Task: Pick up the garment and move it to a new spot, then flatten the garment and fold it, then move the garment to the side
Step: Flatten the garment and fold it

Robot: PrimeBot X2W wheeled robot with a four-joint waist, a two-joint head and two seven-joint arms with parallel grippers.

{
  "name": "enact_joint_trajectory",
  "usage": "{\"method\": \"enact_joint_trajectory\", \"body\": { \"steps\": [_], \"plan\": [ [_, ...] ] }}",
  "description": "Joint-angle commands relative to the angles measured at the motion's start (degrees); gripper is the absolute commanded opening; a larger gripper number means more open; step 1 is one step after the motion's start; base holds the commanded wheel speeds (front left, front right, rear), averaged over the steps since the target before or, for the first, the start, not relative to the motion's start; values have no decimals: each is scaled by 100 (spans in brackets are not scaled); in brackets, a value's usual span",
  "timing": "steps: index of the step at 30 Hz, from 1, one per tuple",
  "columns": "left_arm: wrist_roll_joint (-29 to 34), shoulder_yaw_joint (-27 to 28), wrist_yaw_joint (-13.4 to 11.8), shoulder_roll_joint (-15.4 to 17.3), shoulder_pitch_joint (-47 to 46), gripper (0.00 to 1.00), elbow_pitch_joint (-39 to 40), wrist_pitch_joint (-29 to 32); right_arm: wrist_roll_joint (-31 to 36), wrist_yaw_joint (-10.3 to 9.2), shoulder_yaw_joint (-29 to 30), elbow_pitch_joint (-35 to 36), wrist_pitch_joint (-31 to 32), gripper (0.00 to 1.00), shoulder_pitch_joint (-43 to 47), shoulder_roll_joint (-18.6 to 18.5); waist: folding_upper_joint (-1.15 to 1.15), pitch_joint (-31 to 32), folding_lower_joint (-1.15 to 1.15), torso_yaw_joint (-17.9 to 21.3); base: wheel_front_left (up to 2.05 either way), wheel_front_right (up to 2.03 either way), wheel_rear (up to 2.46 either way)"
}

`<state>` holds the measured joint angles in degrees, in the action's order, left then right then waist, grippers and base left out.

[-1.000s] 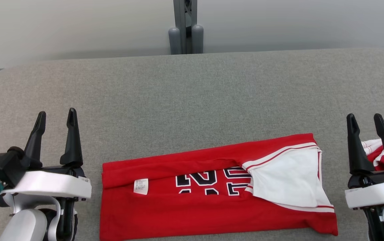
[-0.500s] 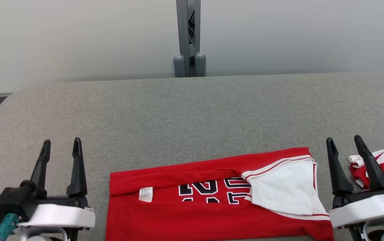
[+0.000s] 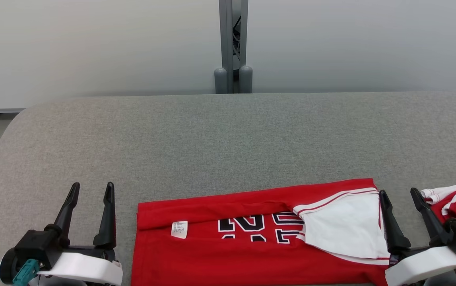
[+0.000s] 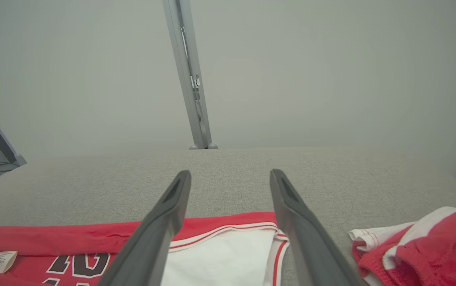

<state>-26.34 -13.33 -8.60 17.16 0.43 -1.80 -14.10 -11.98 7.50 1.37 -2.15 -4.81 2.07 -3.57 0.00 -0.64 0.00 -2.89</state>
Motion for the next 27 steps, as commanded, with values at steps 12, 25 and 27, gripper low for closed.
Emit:
{"method": "enact_joint_trajectory", "body": {
  "steps": [12,25,27],
  "plan": [
    [-57,-136,151,-17,-406,100,-157,79,34,-2,74,-930,202,100,-251,-200,0,-195,0,-329,0,0,0],
    [-87,-185,284,-90,-630,100,-348,-9,-31,-2,98,-2787,-46,100,-723,-170,0,-440,0,-486,0,0,0],
    [-77,-192,307,-96,-687,100,-369,-13,-8,-2,139,-3033,-105,100,-832,-164,0,-475,0,-495,0,0,0]
  ]
}}
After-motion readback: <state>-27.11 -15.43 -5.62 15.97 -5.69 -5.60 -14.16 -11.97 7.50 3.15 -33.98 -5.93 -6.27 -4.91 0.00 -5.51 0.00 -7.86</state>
